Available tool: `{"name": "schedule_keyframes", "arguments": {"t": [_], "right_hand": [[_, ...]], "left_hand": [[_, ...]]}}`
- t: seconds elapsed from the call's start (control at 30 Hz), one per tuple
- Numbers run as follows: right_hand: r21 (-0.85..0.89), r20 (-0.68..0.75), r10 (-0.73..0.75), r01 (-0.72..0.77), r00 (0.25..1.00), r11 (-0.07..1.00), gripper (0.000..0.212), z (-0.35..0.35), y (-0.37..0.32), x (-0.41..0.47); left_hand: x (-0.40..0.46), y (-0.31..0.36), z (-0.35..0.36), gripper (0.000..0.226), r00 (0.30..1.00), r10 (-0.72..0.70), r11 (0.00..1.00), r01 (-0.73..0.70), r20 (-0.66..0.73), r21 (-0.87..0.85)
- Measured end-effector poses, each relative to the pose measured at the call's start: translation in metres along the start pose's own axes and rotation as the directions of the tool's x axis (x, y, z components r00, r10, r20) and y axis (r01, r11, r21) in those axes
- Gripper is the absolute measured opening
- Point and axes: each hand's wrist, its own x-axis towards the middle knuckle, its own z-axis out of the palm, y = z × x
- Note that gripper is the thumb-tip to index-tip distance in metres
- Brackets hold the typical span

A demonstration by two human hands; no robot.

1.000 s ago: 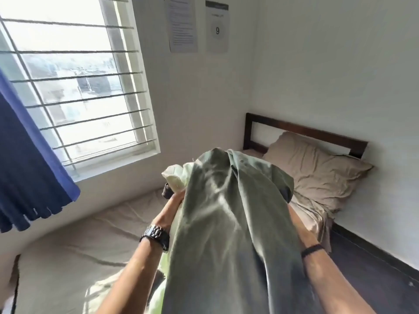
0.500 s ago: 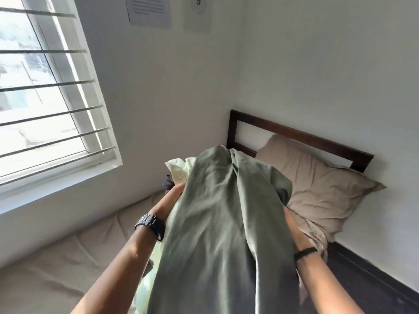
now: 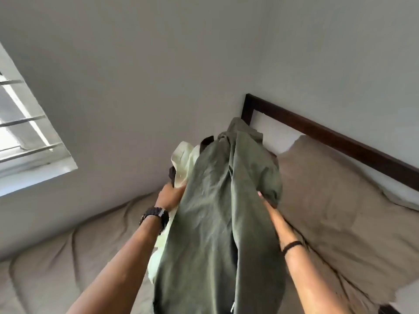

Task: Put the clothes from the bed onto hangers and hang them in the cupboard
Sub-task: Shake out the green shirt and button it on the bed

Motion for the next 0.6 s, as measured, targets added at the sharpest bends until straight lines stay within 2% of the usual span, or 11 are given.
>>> {"name": "schedule_keyframes", "arguments": {"t": [0.03,0.1,0.2,0.27,0.33,0.43,0.6], "right_hand": [[-0.031,0.008,0.048,-0.048,0.999,0.998,0.105,0.011,0.015,0.007],[-0.154,0.1,0.187,-0.171,0.977,0.973,0.117,0.038,0.058,0.019],[-0.488,0.293,0.308,-0.135,0.905,0.862,0.105,0.078,0.136,0.029],[-0.648,0.342,0.347,-0.048,0.873,0.76,0.103,0.101,0.182,0.038],[-0.731,0.336,0.363,-0.002,0.869,0.682,0.098,0.111,0.215,0.044],[-0.748,0.343,0.344,0.033,0.874,0.663,0.092,0.111,0.242,0.056],[-0.77,0.346,0.214,0.146,0.913,0.621,0.075,0.095,0.229,0.052]], "left_hand": [[0.02,-0.031,0.017,0.051,0.999,-0.049,0.987,0.05,-0.009,0.152],[0.048,-0.094,0.059,0.078,0.988,-0.12,0.942,0.083,0.095,0.325],[0.056,-0.17,0.123,0.088,0.921,-0.214,0.836,0.001,0.325,0.548],[0.057,-0.208,0.157,0.086,0.881,-0.26,0.751,-0.074,0.397,0.657],[0.058,-0.237,0.179,0.086,0.858,-0.297,0.691,-0.11,0.419,0.715],[0.068,-0.267,0.194,0.087,0.849,-0.32,0.661,-0.118,0.42,0.741],[0.072,-0.269,0.19,0.084,0.851,-0.286,0.655,-0.162,0.44,0.738]]}}
